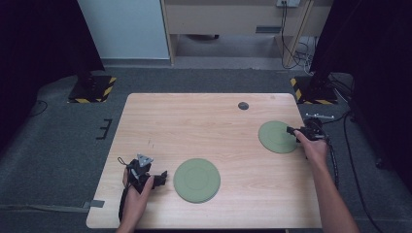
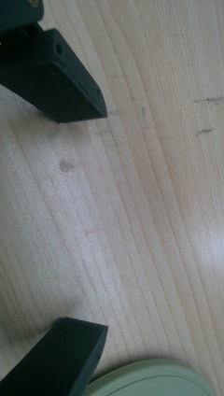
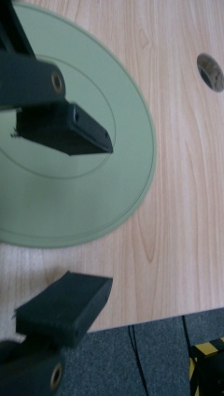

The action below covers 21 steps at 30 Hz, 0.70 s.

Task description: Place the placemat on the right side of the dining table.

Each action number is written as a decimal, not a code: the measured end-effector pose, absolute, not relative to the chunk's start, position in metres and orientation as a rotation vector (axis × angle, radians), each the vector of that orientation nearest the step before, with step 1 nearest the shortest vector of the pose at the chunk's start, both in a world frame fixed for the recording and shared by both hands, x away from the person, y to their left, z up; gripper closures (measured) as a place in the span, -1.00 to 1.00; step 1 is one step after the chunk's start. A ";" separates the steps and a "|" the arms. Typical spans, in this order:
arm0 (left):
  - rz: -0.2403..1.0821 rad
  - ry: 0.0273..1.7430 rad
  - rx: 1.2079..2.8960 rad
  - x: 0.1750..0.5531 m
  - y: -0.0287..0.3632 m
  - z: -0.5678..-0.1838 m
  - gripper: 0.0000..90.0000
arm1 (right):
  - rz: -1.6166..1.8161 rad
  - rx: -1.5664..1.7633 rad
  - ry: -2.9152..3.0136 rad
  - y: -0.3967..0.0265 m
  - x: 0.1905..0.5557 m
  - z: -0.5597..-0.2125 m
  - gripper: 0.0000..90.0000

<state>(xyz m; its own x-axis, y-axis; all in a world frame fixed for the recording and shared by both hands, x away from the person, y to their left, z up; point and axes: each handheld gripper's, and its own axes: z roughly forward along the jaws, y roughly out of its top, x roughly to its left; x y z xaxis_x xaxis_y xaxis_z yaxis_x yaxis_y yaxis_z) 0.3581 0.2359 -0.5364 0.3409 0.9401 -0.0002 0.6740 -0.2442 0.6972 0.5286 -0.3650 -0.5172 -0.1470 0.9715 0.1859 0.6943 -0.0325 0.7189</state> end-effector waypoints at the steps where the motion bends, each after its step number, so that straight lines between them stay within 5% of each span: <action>1: 0.571 1.406 2.006 0.358 0.236 -0.536 -1.00 | 1.012 1.751 1.871 -0.363 0.529 -0.516 -0.48; 7: 0.571 1.406 2.006 0.358 0.236 -0.536 -1.00 | 1.078 1.715 1.889 -0.353 0.529 -0.508 -0.76; 21: 0.570 1.406 2.006 0.358 0.236 -0.536 -1.00 | 1.130 1.592 1.940 -0.328 0.516 -0.487 -0.76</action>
<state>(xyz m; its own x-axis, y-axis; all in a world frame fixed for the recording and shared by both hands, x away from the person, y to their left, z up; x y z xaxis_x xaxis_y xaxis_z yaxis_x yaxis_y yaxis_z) 0.3581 0.2359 -0.5364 0.3413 0.9400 -0.0003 0.6741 -0.2445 0.6969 0.5164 -0.3285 -0.4874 -0.2812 0.9406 0.1900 0.6293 0.0313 0.7766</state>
